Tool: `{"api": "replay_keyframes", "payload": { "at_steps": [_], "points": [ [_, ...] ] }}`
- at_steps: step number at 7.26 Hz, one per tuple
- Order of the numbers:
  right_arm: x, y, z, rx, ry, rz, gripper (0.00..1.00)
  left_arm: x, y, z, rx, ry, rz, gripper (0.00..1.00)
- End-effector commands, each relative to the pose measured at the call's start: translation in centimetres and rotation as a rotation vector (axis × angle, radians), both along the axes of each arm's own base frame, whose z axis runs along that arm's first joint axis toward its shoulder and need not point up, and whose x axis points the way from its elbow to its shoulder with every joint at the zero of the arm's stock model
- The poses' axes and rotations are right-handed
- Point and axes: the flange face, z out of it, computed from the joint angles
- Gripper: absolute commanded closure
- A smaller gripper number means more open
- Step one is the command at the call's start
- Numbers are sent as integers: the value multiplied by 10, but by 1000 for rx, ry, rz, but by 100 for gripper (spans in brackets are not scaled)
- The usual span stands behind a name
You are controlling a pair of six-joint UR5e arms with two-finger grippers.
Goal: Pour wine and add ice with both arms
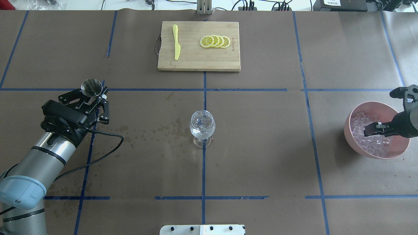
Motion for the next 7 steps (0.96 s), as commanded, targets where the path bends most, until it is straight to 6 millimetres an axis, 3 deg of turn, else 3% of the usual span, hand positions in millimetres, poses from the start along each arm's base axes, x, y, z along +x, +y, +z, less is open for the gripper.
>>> {"api": "replay_keyframes", "payload": {
  "at_steps": [1,4,6,7],
  "points": [
    [0,-1,2,-1,3,1,36,0,0,0,0,0,0,100],
    [3,-2,-1,3,-1,5,71,0,0,1,-1,-2,0,100],
    [6,-4,-1,6,-2,10,84,2,-1,3,-2,-6,0,100],
    [17,-7,-5,8,-13,30,100,3,-1,1,-1,-3,0,100]
  ]
}}
